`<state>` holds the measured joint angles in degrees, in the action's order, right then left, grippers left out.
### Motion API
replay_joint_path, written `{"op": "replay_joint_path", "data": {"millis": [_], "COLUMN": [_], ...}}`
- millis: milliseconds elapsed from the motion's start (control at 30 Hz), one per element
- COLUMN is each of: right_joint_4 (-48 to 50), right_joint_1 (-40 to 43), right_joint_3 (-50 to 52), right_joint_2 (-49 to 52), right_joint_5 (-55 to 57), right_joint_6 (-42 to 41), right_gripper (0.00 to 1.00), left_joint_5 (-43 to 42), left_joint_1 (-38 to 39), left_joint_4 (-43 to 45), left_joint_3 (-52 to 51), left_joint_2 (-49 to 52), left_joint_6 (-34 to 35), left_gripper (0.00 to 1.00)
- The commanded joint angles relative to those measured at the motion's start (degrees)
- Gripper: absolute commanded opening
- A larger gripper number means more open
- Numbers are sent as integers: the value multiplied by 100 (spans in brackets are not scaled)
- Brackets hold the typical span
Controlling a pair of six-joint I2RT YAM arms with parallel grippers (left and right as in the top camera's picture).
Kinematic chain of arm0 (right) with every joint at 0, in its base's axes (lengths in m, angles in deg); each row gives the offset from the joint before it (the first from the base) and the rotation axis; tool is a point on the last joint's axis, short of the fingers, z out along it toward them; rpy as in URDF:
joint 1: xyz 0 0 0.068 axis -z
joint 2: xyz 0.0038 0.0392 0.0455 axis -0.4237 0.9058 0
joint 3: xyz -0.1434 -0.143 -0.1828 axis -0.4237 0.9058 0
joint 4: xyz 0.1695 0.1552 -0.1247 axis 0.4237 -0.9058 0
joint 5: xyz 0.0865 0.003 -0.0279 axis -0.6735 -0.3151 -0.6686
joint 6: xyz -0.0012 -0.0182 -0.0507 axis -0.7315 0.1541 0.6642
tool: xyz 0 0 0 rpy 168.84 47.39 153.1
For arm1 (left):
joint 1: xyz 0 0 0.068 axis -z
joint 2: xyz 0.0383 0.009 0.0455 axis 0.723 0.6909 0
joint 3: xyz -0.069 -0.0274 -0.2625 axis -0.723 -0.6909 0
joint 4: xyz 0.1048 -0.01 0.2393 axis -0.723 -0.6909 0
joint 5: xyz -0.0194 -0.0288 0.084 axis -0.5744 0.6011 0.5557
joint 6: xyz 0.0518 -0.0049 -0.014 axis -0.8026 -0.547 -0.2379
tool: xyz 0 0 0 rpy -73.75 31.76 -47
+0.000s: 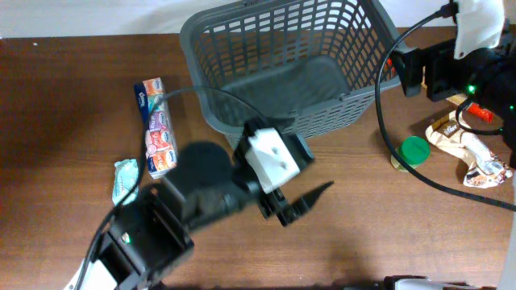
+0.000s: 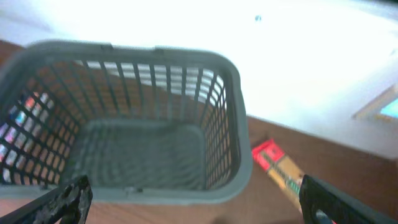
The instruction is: Pack container
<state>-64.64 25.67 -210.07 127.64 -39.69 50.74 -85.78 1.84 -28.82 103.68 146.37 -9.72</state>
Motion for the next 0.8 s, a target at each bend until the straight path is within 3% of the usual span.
{"op": "replay_joint_path", "data": {"millis": [0, 133, 333, 600, 767], "right_joint_4": [142, 273, 540, 778, 737], "right_joint_1": [-11, -11, -11, -11, -11], "right_joint_3": [-264, -282, -282, -284, -282], "right_joint_2": [-44, -44, 127, 627, 975], "right_joint_5": [-208, -205, -273, -1543, -2050], "right_joint_6": [9, 70, 315, 302, 306], "right_gripper": [99, 99, 99, 99, 99], "left_joint_5": [2376, 2264, 1204, 693, 267], "left_joint_1": [824, 1062, 1086, 1086, 1086], "left_joint_4": [-361, -848, -1368, -1714, -2083], "left_joint_3": [214, 214, 212, 212, 212], "left_joint_2": [11, 24, 160, 234, 267], "left_joint_6": [-616, -592, -590, 236, 317], "left_gripper": [99, 99, 99, 99, 99]}}
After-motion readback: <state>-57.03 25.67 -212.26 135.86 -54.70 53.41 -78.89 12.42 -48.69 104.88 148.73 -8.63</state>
